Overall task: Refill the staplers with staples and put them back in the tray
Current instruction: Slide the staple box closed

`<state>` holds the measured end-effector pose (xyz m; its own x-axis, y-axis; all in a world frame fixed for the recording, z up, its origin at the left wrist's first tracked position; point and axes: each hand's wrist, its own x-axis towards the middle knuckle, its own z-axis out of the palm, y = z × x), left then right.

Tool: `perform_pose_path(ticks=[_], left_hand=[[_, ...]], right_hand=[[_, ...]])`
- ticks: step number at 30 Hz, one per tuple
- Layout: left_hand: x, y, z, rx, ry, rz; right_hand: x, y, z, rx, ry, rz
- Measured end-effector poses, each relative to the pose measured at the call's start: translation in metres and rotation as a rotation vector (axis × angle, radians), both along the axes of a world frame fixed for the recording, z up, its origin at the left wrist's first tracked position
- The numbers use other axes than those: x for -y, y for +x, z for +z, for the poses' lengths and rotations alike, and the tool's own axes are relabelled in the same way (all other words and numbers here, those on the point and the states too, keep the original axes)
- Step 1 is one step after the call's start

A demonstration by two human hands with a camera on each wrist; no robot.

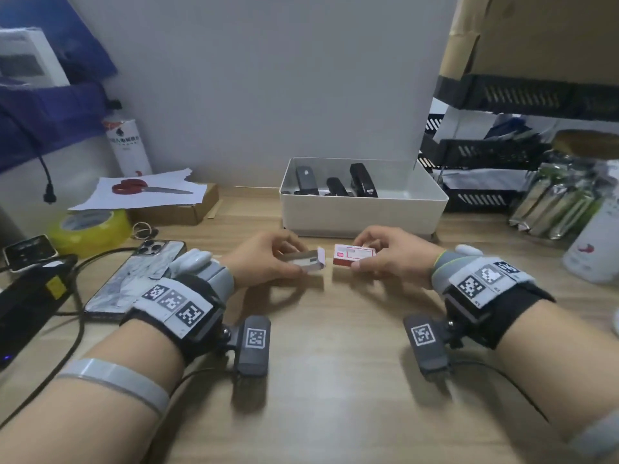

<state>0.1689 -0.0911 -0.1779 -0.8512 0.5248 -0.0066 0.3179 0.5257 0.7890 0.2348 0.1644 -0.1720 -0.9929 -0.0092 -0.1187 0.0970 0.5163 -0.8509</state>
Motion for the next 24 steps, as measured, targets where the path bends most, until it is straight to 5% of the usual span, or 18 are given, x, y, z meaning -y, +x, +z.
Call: perform_pose_path(ticks=[3, 7, 14, 24], left_hand=[[-0.011, -0.017, -0.002, 0.041, 0.175, 0.015], [-0.020, -0.027, -0.013, 0.199, 0.406, -0.001], [-0.033, -0.035, -0.029, 0.247, 0.479, -0.050], [-0.033, -0.038, -0.034, 0.230, 0.521, -0.075]], right_hand=[[-0.007, -0.010, -0.012, -0.003, -0.405, -0.078], [-0.008, -0.017, -0.024, -0.092, -0.614, -0.106], [-0.012, -0.024, -0.033, -0.121, -0.739, -0.017], [-0.015, -0.026, -0.040, -0.163, -0.625, 0.017]])
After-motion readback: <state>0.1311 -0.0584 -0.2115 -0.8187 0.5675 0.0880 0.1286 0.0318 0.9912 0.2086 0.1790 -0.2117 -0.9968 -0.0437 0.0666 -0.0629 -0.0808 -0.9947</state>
